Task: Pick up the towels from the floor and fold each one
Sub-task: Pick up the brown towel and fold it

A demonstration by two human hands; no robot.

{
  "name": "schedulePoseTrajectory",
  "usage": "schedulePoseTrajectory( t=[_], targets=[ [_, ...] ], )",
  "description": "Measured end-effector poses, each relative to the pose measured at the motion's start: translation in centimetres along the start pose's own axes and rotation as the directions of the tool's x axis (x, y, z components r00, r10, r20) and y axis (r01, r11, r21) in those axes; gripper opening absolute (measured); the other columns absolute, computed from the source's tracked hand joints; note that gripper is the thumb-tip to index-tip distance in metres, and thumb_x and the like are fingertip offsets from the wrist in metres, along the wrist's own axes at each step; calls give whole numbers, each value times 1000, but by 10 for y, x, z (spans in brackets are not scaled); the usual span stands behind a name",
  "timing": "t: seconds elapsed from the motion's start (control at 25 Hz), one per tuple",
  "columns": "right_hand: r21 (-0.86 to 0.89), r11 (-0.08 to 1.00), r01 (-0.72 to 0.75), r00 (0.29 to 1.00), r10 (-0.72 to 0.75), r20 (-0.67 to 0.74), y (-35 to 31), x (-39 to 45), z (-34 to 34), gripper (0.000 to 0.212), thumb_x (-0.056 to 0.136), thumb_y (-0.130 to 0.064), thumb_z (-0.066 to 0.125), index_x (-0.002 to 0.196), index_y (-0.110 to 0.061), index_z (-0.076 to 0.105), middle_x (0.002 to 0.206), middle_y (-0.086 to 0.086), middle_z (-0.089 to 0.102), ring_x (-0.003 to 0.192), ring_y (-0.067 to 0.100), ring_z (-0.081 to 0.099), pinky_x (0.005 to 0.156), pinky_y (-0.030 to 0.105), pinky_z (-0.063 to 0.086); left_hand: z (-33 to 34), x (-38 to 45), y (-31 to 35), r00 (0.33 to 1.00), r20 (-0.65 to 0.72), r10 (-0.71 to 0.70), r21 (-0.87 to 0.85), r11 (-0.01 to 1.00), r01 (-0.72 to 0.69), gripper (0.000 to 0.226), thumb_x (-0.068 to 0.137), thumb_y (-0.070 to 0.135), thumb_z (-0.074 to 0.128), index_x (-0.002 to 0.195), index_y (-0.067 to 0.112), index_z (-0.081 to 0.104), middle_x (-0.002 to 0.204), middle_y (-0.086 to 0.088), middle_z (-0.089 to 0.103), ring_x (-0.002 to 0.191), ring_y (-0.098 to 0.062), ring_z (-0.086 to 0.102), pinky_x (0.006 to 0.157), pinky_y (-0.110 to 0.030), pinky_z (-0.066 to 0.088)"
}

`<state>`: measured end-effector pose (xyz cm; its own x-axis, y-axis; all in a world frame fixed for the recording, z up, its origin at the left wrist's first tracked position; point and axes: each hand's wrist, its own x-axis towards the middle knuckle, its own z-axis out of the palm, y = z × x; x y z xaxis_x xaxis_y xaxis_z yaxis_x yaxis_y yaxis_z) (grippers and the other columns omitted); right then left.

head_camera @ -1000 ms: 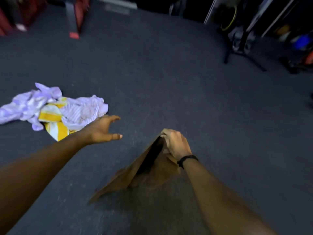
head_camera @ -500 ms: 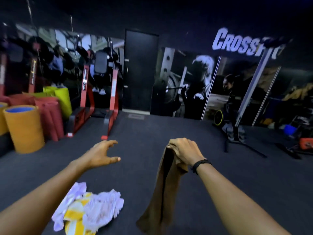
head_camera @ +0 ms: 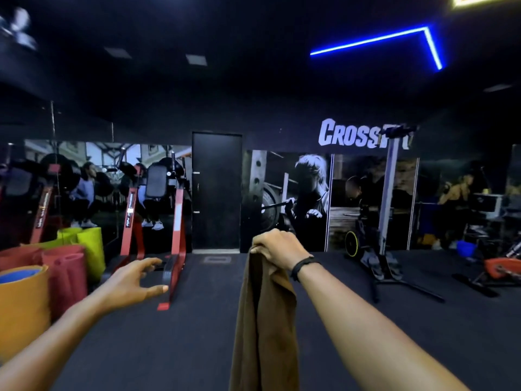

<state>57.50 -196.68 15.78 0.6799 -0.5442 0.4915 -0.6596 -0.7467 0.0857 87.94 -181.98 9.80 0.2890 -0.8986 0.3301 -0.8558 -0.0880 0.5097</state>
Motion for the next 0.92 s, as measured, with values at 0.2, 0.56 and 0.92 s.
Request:
schedulePoseTrajectory(
  t=[0.2, 0.56, 0.92],
  targets=[
    [271, 958, 94, 990, -118, 75, -50, 5, -16, 16, 85, -36, 67, 89, -21, 70, 95, 8, 71, 96, 30, 65, 78, 38, 53, -40, -68, 8, 995, -61, -74, 54, 996, 78, 72, 72, 31, 82, 134, 13, 51, 128, -6, 60, 116, -20, 58, 94, -26, 44],
    [468, 737, 488, 847, -529, -49, -190, -36, -51, 15, 86, -20, 69, 87, -5, 71, 91, 14, 70, 92, 26, 65, 78, 32, 47, -116, -288, 34, 887, -280, -368, 59, 915, 398, 68, 76, 31, 79, 135, 16, 50, 126, -2, 57, 104, -9, 53, 89, -18, 38],
    [540, 494, 681, 643, -757, -118, -414, -146, -128, 20, 92, -15, 51, 91, -26, 67, 100, 9, 69, 94, 32, 64, 82, 40, 53, -217, -609, 89, 587, -492, -643, 77, 639, 765, 67, 75, 38, 79, 133, 17, 51, 126, -5, 58, 108, -15, 56, 97, -26, 41]
  ],
)
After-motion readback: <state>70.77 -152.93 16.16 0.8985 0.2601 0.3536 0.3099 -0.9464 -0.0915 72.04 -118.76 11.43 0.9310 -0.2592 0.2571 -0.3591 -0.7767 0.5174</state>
